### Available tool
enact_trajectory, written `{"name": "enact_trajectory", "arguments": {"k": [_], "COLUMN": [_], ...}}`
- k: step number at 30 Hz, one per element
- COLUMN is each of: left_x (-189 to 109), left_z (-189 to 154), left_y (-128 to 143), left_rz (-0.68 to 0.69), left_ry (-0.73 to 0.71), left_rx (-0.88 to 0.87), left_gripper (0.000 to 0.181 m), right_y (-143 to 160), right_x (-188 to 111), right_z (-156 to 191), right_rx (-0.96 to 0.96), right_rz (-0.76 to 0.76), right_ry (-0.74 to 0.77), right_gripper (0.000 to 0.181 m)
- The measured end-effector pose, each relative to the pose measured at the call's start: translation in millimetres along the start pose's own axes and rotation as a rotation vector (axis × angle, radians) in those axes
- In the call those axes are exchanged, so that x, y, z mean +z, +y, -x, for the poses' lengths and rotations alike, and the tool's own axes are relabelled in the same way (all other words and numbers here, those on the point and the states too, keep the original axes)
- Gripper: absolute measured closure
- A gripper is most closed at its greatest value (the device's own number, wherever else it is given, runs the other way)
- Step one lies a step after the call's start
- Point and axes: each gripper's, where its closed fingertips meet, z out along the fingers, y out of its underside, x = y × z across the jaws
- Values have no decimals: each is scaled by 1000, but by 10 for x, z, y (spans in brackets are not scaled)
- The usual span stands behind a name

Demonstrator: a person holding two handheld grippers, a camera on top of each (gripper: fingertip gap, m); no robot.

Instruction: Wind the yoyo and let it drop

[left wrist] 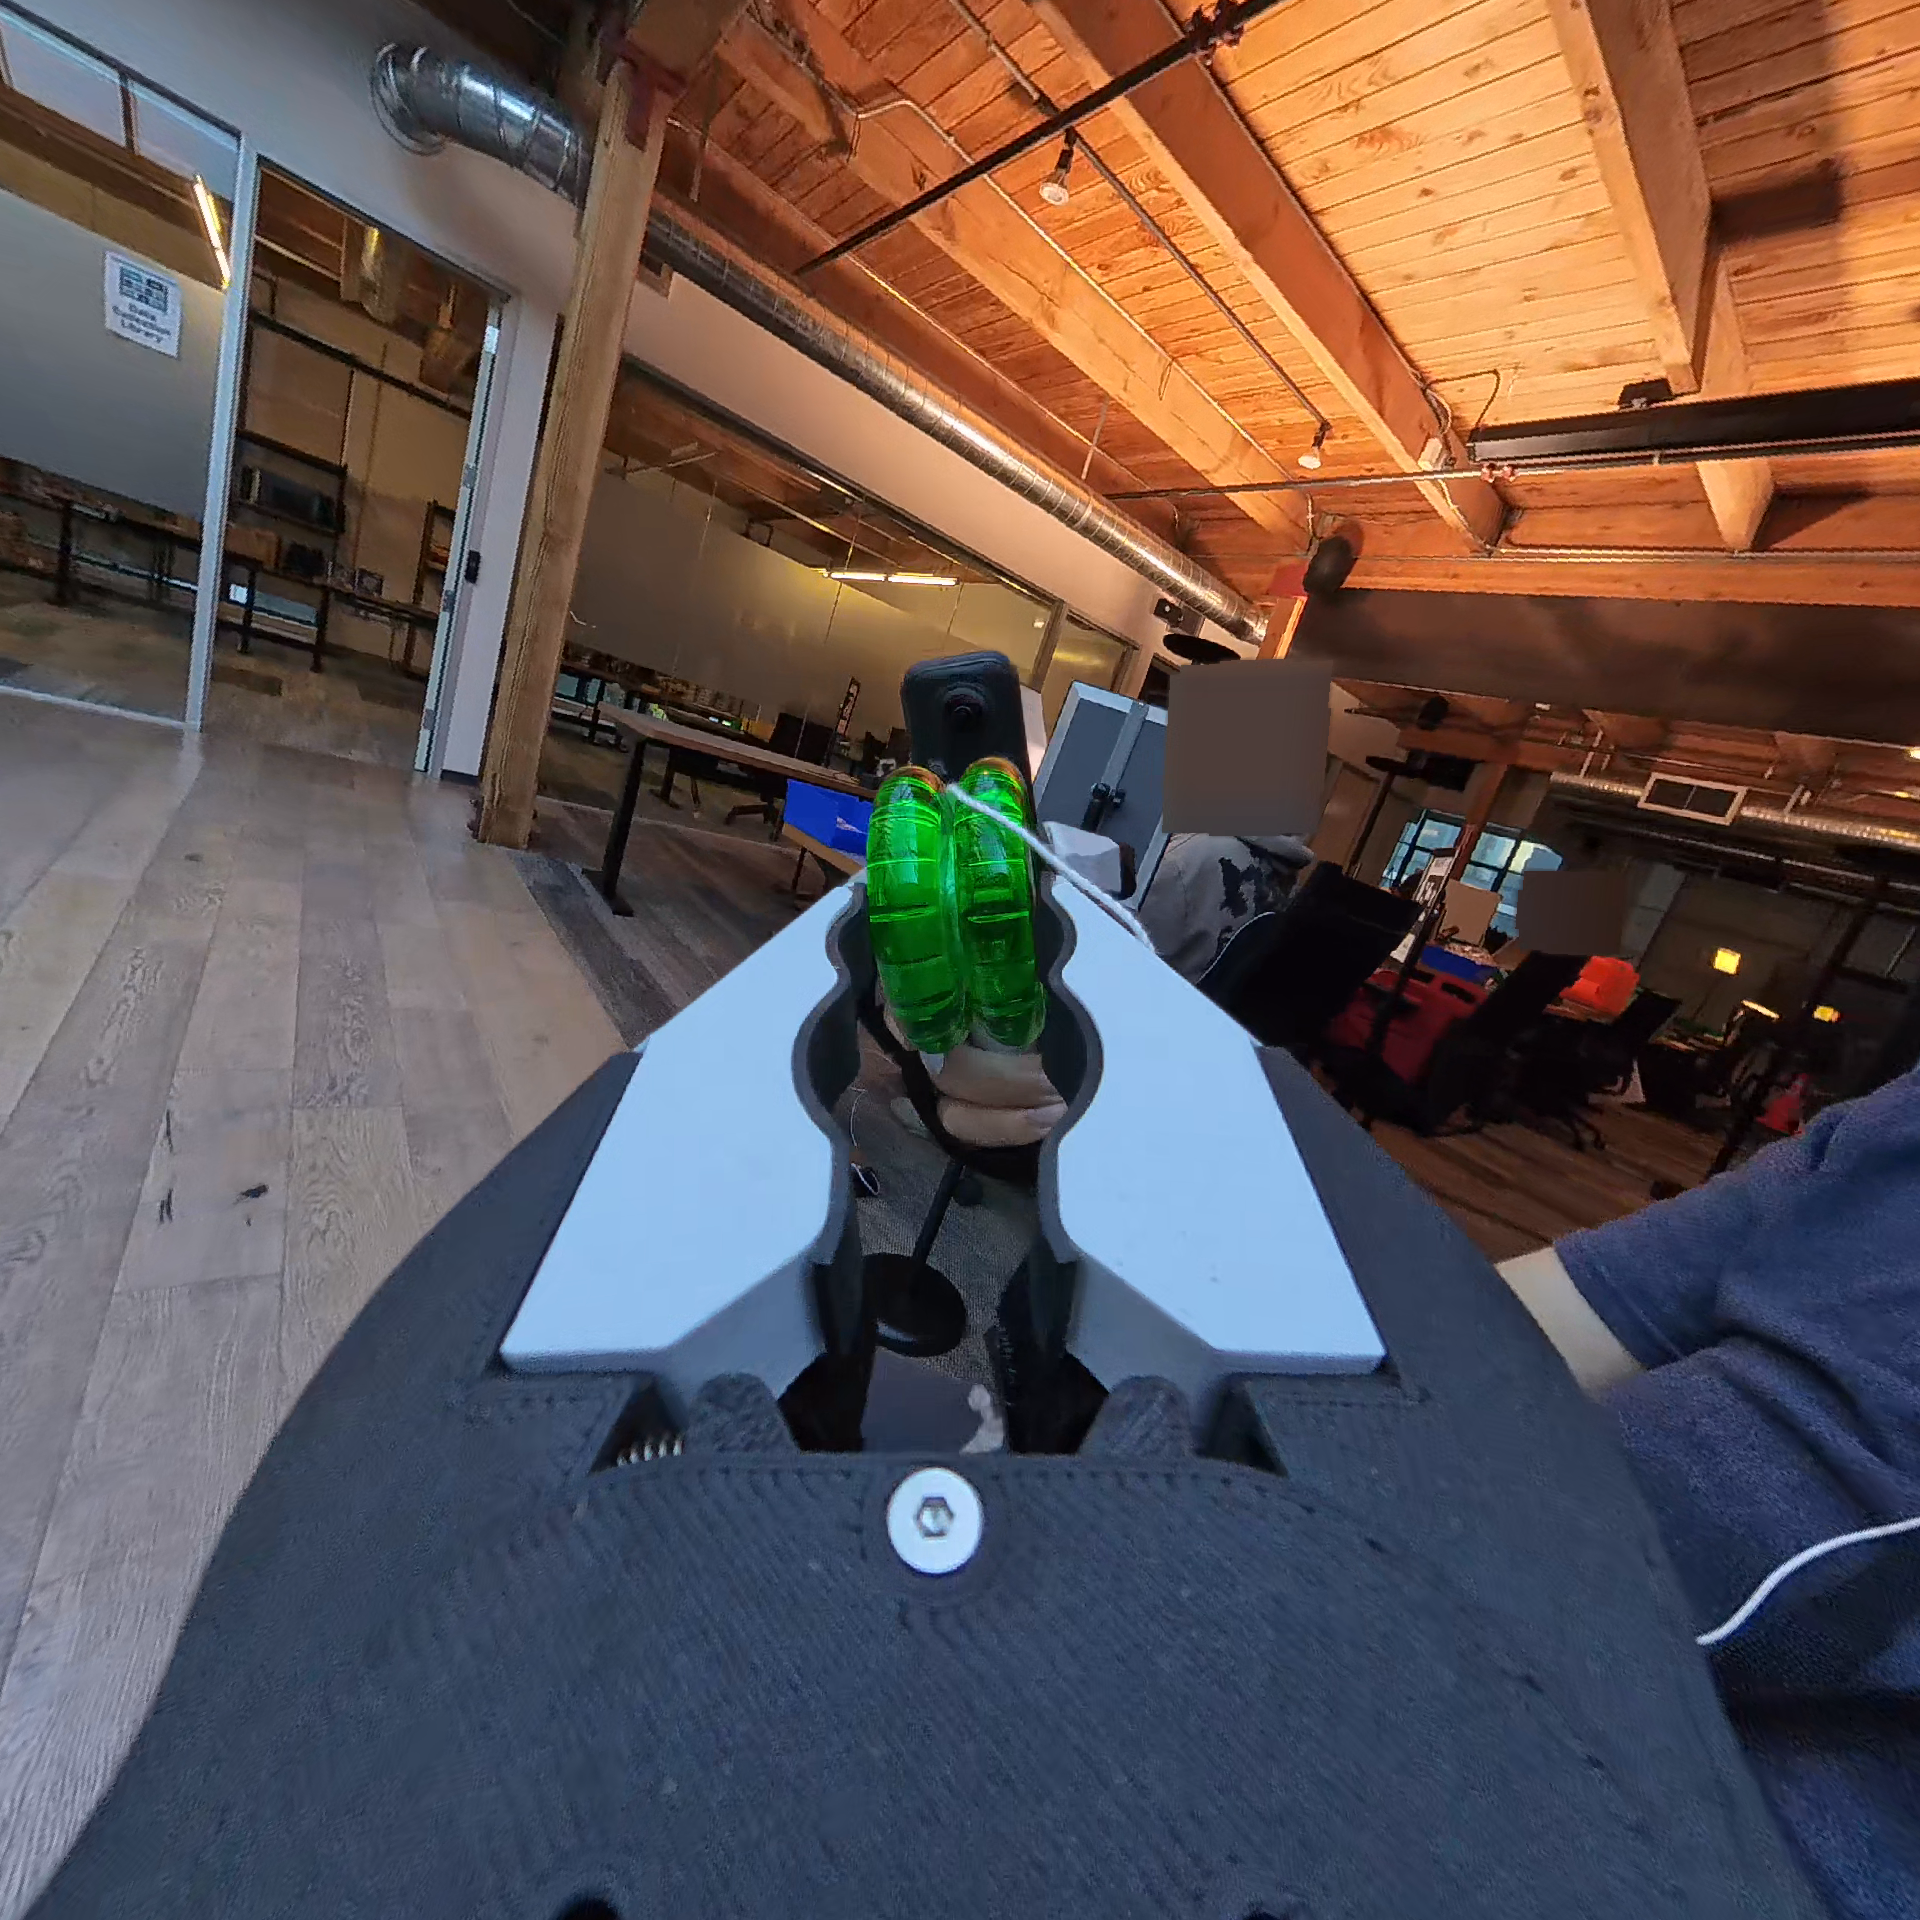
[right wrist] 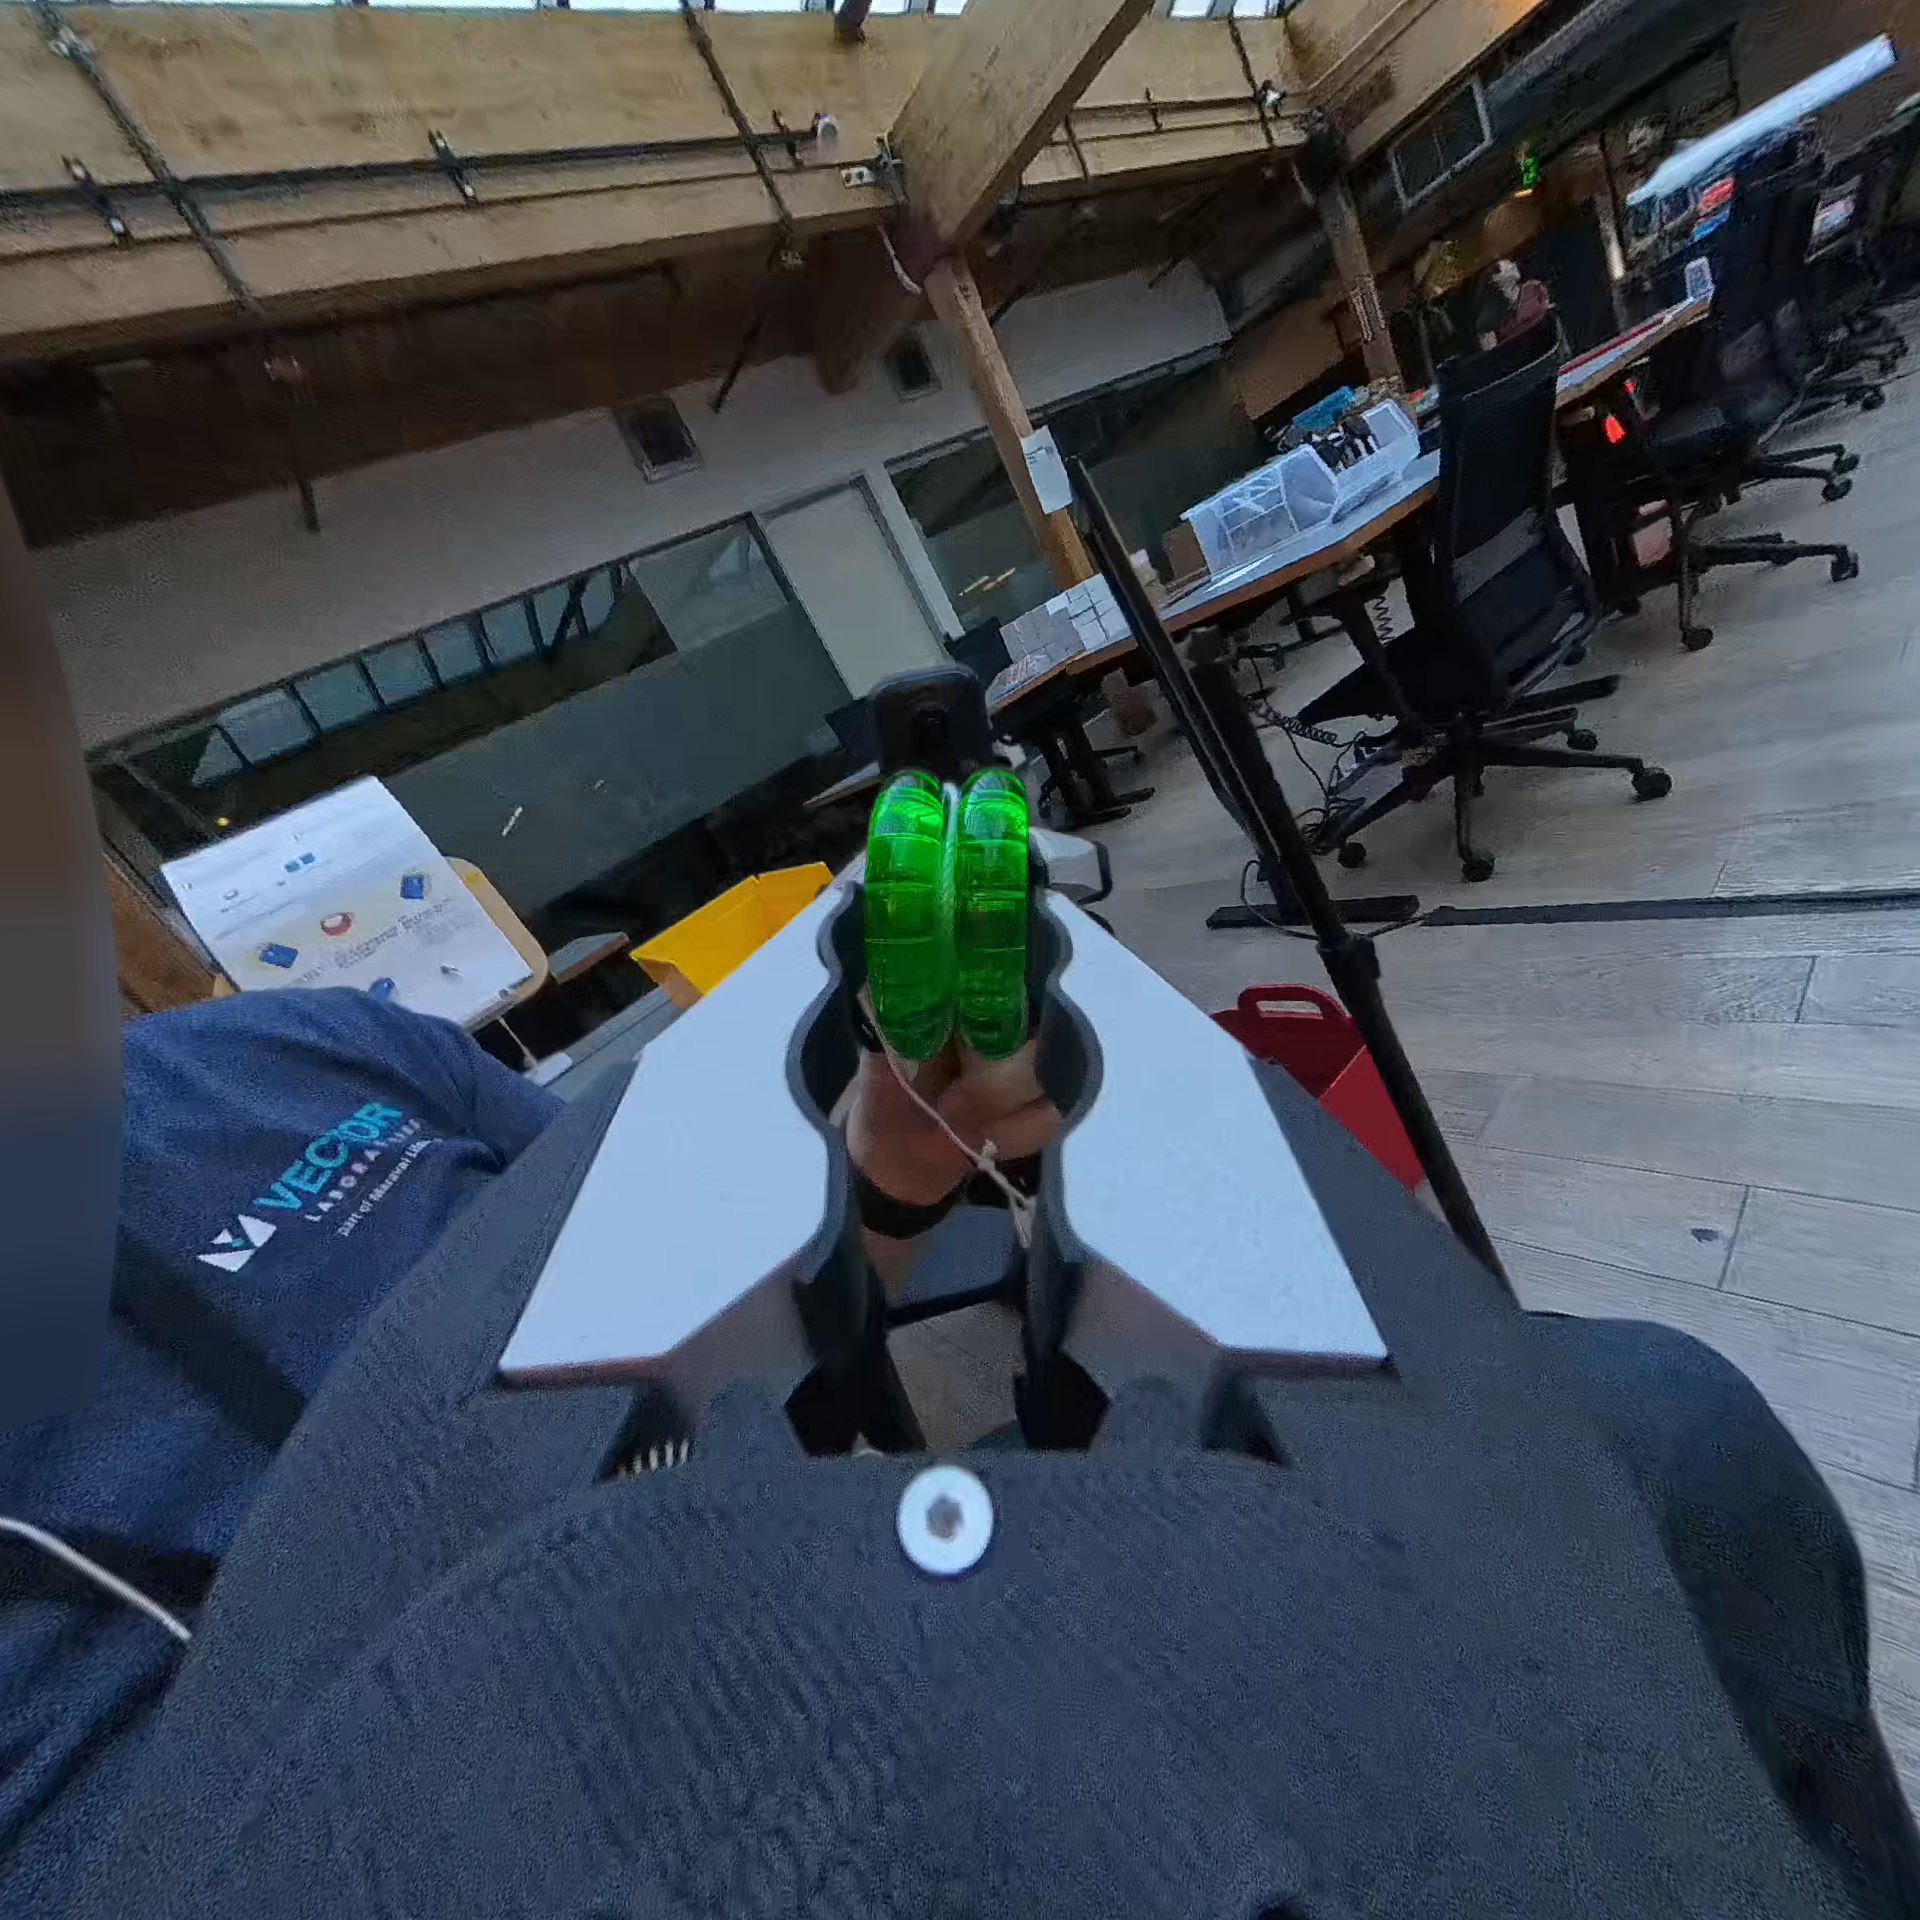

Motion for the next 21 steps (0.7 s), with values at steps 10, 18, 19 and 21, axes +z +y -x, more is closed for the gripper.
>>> {"name": "enact_trajectory", "arguments": {"k": [10,18,19,21], "left_x": [-328,274,323,389], "left_z": [483,235,216,148], "left_y": [64,289,302,276], "left_rz": [9,140,158,171], "left_ry": [-136,-24,-14,24], "left_rx": [-109,-100,-84,-63], "left_gripper": [129,117,130,151], "right_y": [-34,-77,-91,-155], "right_x": [-530,-385,-382,-416], "right_z": [-536,-311,-275,-179], "right_rx": [391,197,153,55], "right_rz": [-306,-263,-264,-295], "right_ry": [-25,-28,-20,-17], "right_gripper": [153,153,153,153]}}
